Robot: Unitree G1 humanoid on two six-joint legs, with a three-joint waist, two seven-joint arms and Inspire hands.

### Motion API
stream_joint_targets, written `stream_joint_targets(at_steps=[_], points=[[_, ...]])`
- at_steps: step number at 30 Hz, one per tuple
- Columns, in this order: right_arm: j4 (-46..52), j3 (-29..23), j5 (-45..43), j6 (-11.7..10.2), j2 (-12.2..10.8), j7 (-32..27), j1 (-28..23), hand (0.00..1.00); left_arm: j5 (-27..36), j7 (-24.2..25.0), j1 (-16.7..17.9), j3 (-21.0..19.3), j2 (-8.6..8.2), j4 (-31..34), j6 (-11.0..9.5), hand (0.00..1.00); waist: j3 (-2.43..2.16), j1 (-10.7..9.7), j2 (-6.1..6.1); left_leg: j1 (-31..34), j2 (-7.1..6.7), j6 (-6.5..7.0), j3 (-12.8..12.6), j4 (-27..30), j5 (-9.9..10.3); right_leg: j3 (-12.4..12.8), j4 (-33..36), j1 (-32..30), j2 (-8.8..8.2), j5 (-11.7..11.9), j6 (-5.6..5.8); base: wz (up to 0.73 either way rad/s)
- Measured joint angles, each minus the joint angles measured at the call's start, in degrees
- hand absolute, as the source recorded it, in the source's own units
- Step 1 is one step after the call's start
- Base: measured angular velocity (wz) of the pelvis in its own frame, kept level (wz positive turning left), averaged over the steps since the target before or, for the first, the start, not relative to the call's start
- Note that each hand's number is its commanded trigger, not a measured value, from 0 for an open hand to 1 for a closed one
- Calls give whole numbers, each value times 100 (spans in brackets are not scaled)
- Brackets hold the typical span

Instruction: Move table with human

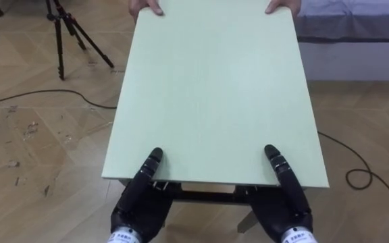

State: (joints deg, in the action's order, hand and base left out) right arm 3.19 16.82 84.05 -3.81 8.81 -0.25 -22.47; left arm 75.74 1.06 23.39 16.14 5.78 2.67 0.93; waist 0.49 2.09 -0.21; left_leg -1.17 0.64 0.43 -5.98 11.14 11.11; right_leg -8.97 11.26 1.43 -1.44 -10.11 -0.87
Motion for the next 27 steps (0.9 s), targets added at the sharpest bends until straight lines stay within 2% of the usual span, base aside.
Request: stream_joint_targets(at_steps=[8,10,14,16,18,19,20,21,22,23,24,25,26,27], points=[[1,115,20,-53,8,0,-60,100,36,14,155,46,38,42,-122,100,13,1,-32,92,20,1,1,91,0,42,50,-77,26,21,-5,0],[1,213,22,-163,51,41,-90,100,28,38,176,82,63,42,-178,100,21,0,-42,209,54,-3,-1,218,4,57,69,-143,55,45,-26,0],[1,272,121,-242,107,168,-144,100,70,162,216,113,98,42,-193,100,35,38,-42,489,124,-41,-1,534,44,84,260,-378,93,49,-68,-3],[-3,325,211,-286,107,255,-165,100,80,259,203,131,133,41,-260,100,42,147,-33,829,287,-112,2,1033,205,94,425,-580,216,21,-156,-14],[-3,327,194,-286,93,295,-220,100,81,323,203,139,150,22,-301,100,45,184,-30,1040,404,-174,13,1372,247,99,503,-677,313,-5,-232,-6],[-3,337,189,-300,75,302,-250,100,80,323,193,177,169,11,-302,100,53,276,-16,1147,471,-185,11,1570,244,117,544,-773,368,-20,-303,-11],[-4,340,187,-314,75,309,-257,100,81,323,180,186,182,1,-302,100,52,298,-11,1215,493,-223,25,1654,228,107,566,-820,385,-42,-341,-5],[-17,339,178,-350,76,367,-261,100,76,329,156,207,187,-12,-303,100,48,299,2,1372,542,-350,44,1776,153,55,539,-911,392,-43,-415,-12],[-27,338,173,-378,94,433,-262,100,107,388,156,215,177,-60,-340,100,77,320,47,1497,635,-377,29,2139,178,-81,548,-976,378,12,-499,-26],[-33,342,171,-368,138,439,-268,100,133,463,188,224,163,-123,-354,100,86,361,94,1541,712,-403,-5,2510,248,-184,556,-969,384,40,-547,-72],[-35,402,130,-365,252,440,-284,100,211,587,335,240,154,-168,-360,100,68,455,214,1538,811,-402,-24,3280,361,-416,570,-947,414,84,-571,-69],[-35,429,110,-366,285,442,-277,100,256,617,390,244,160,-168,-361,100,76,460,268,1512,830,-407,-16,3572,370,-497,570,-942,441,99,-601,-59],[-35,432,73,-366,308,468,-263,100,352,646,420,249,207,-168,-361,100,111,428,353,1427,871,-437,25,4003,389,-717,582,-971,483,126,-657,-3],[-35,433,61,-366,315,518,-256,100,349,658,414,251,252,-166,-356,100,93,337,399,1301,837,-453,51,4118,424,-950,636,-1069,491,145,-701,22]])
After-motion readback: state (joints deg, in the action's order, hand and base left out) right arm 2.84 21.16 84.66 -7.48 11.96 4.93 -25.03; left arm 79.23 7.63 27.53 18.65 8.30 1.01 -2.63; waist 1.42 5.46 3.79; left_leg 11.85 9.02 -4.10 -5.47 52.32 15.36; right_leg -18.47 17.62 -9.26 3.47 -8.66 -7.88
